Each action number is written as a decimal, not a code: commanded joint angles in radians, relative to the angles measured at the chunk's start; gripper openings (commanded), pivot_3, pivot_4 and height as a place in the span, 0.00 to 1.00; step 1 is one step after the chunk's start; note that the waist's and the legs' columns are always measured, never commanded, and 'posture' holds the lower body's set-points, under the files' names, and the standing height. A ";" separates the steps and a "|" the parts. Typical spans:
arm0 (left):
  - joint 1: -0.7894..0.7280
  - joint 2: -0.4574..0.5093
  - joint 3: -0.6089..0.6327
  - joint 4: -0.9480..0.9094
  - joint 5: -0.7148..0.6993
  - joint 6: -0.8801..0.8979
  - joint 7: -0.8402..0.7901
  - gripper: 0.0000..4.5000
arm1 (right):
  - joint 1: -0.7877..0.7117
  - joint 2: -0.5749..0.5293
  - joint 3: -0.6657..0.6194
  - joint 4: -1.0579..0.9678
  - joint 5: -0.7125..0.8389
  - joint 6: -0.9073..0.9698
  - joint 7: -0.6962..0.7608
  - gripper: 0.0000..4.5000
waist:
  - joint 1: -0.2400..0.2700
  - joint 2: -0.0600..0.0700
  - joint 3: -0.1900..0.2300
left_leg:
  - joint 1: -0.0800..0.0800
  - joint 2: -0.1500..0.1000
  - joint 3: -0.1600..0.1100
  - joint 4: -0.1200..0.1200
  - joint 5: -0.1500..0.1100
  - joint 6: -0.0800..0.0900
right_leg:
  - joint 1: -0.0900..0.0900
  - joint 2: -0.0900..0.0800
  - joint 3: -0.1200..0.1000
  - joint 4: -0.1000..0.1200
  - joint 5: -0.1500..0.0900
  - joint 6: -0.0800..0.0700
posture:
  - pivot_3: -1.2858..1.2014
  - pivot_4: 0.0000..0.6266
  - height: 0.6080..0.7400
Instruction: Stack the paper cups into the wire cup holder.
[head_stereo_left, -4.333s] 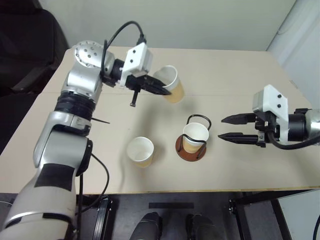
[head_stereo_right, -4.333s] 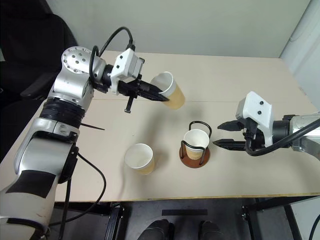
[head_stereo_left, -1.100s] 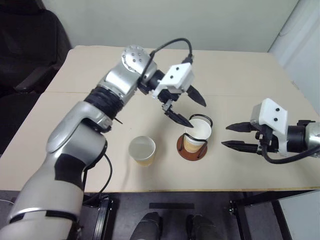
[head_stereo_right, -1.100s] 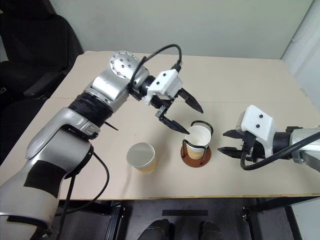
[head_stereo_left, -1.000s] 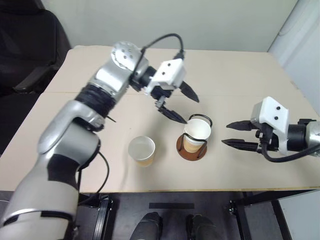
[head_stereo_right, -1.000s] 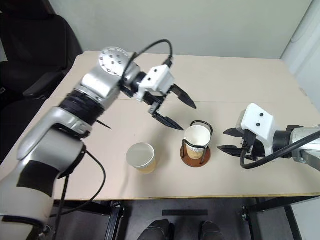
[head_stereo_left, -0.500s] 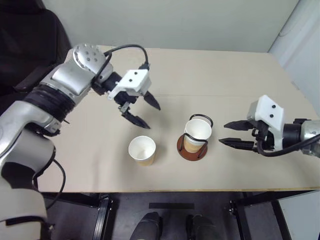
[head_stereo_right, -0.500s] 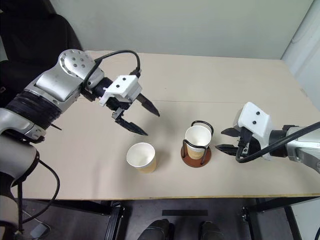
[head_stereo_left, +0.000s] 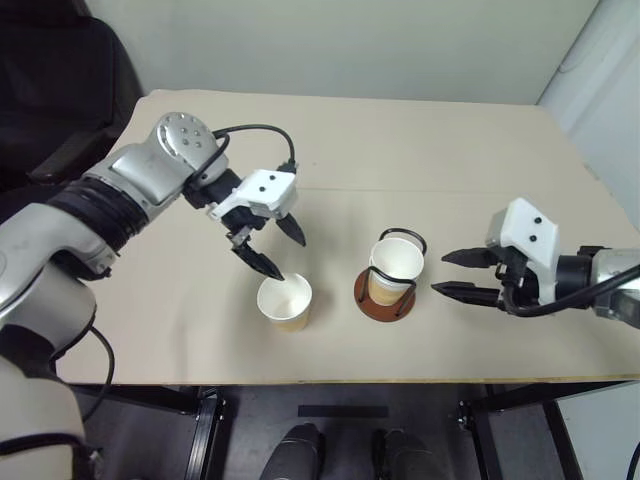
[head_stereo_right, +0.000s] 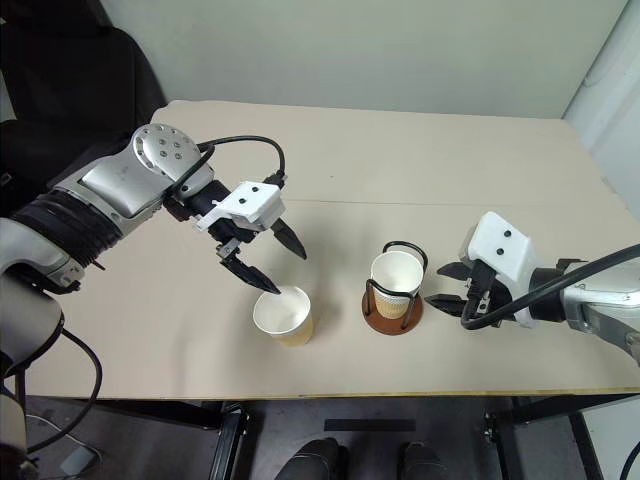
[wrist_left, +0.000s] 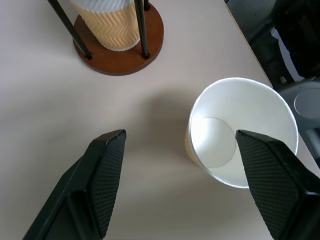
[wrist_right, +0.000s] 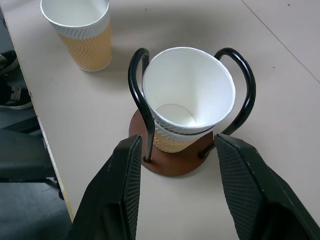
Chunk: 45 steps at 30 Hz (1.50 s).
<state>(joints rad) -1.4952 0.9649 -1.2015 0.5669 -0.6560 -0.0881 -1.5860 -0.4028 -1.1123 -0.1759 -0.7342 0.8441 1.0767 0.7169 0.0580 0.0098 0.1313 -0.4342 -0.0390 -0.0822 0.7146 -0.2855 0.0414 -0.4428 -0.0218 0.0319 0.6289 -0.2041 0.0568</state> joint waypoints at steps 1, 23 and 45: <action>-0.030 0.003 -0.013 -0.008 -0.018 -0.016 -0.028 0.83 | 0.004 0.004 -0.043 -0.032 0.019 0.001 -0.024 0.50 | 0.000 0.000 0.000 | 0.000 0.000 0.000 0.000 0.000 0.000 | 0.000 0.000 0.000 0.000 0.000 0.000 | 0.52 0.24 1.00; 0.038 -0.016 -0.006 -0.055 0.020 -0.026 -0.028 0.08 | 0.008 0.034 -0.076 0.013 0.002 -0.157 0.050 0.50 | 0.001 0.000 0.000 | -0.001 0.000 -0.001 0.000 0.000 0.000 | 0.000 0.000 -0.001 0.000 0.000 0.000 | 0.52 0.24 1.00; 0.000 -0.090 0.103 0.065 0.032 0.013 -0.028 0.01 | -0.042 -0.048 -0.101 0.056 0.108 -0.186 0.168 0.50 | 0.001 0.000 0.000 | -0.001 0.000 -0.001 0.000 0.000 0.000 | 0.000 0.000 -0.001 0.000 0.000 0.000 | 0.52 0.24 1.00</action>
<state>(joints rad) -1.4543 0.8845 -1.1594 0.6009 -0.6237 -0.0811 -1.5861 -0.4459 -1.1446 -0.2607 -0.6762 0.9659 0.9095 0.8751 0.0593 0.0098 0.1313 -0.4349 -0.0392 -0.0834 0.7149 -0.2855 0.0413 -0.4427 -0.0219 0.0312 0.6286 -0.2041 0.0568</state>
